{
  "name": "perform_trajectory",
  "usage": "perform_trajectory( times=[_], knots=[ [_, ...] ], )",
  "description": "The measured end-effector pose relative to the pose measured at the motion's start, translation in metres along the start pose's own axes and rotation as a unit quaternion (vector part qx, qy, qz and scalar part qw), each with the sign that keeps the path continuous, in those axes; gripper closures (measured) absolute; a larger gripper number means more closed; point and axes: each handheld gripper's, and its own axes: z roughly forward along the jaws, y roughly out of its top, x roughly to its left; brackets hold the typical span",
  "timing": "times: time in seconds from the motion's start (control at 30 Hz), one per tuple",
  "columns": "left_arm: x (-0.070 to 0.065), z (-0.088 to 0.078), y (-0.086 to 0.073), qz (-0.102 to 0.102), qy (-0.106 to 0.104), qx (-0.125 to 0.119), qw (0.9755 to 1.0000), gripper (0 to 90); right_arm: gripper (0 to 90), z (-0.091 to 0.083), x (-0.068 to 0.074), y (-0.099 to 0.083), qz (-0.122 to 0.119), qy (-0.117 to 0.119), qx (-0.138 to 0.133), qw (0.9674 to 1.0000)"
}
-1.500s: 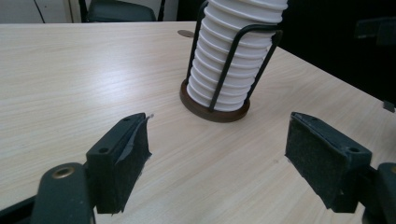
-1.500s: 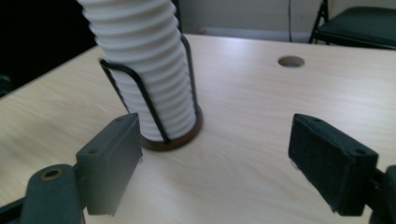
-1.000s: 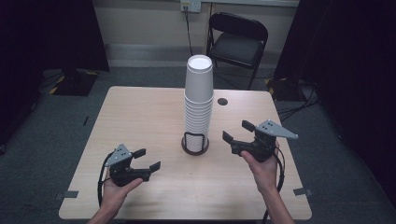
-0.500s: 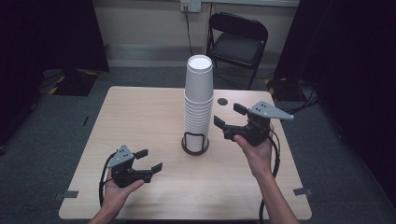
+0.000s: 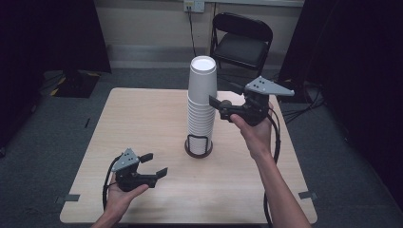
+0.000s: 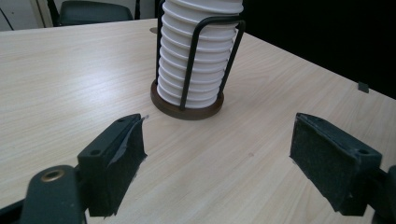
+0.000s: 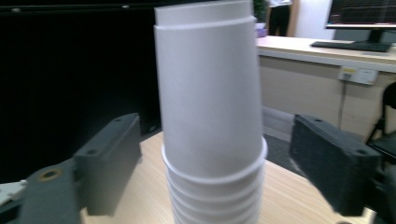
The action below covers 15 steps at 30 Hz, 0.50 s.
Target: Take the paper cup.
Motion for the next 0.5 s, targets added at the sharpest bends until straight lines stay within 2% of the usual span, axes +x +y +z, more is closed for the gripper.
perform_trajectory(
  times=[0.17,0.23,0.5],
  knots=[
    [-0.001,0.0,0.0,0.002,-0.001,-0.001,1.0,17.6,13.4,0.01,0.001,0.01,-0.003,-0.002,-0.001,1.0],
    [-0.001,0.0,0.0,0.001,-0.004,-0.003,1.0,17.8,13.4,0.017,-0.002,0.016,0.003,0.003,-0.002,1.0],
    [-0.004,0.003,0.0,0.006,-0.008,0.002,0.9999,18.1,13.2,0.036,-0.004,0.025,-0.001,0.003,0.004,1.0]
  ],
)
